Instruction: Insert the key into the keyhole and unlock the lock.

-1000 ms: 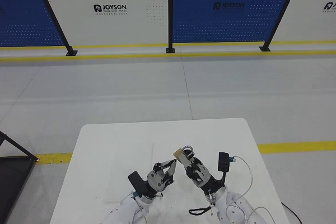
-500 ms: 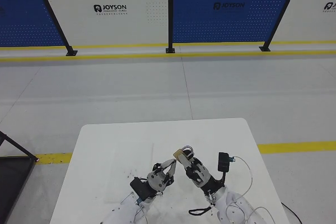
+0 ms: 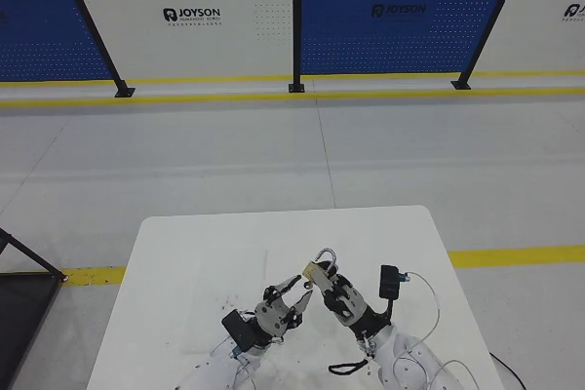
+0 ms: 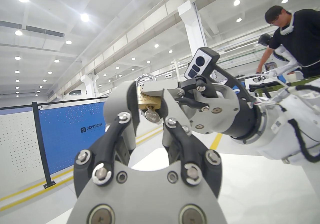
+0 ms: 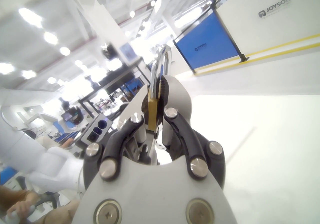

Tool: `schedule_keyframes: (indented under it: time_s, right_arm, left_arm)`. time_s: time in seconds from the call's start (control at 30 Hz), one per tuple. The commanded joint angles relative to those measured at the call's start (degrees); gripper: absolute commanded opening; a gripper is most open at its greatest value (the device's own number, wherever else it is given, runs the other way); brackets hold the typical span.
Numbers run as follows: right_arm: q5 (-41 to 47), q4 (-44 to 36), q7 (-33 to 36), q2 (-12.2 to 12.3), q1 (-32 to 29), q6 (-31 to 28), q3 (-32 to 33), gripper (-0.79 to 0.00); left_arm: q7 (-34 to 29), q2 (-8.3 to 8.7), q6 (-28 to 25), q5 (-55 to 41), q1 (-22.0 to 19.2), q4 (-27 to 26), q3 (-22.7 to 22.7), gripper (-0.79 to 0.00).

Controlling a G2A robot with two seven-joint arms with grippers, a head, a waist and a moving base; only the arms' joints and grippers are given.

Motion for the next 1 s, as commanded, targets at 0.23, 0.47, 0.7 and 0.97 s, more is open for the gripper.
schedule_keyframes:
  time_s: [0.23,0.47,0.7,0.97]
  right_arm:
    - [0.66,0.41,0.15,0.00,0.41,0.50,0.17,-0.785]
    - [2.88,1.74,4.55,-0.34,3.44,4.17,-1.14,-0.785]
    - [3.49,6.92,11.33,-1.66,9.44,10.84,-6.79,-0.785]
    - [3.25,16.50,18.67,-5.06,18.36,20.46,-17.76,-0.785]
  left_arm:
    - [0.15,1.04,-20.22,-7.96,2.16,-1.24,-0.26,0.000]
    - [-17.98,4.85,-41.16,-25.48,9.07,-11.00,-7.21,0.000]
    - [-32.08,9.28,-50.41,-38.74,19.10,-17.41,-21.29,0.000]
    - [-42.73,12.75,-49.94,-54.63,25.61,-19.94,-34.62,0.000]
